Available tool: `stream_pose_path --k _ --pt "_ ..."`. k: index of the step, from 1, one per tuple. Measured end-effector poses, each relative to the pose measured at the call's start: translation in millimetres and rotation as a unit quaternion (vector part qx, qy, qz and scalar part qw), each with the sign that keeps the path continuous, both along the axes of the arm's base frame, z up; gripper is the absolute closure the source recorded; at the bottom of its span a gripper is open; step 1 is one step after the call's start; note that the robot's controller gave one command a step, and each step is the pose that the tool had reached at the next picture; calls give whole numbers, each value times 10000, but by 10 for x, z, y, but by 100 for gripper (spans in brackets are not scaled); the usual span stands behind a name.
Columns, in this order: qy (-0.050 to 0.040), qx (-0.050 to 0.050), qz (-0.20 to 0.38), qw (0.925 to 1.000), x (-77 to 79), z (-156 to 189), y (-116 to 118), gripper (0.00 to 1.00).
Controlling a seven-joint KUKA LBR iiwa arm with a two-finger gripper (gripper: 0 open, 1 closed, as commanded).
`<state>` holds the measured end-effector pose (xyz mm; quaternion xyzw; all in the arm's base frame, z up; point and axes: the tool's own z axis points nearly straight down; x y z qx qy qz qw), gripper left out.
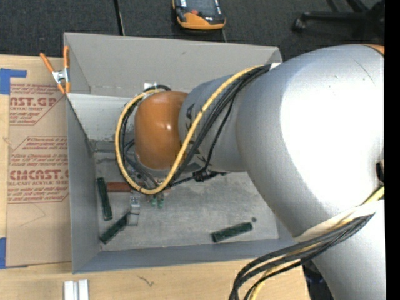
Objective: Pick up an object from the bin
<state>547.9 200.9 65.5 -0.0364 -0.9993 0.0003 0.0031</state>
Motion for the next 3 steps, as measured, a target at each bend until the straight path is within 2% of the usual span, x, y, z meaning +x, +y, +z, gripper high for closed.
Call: stream_pose_path --k 1,2,3 --pt "-57 6 -59 10000 35 704 -368 0" --pt "-25 5 4 10000 0 -17 9 0" --pt "-48 16 -1328 9911 60 55 -84 100"
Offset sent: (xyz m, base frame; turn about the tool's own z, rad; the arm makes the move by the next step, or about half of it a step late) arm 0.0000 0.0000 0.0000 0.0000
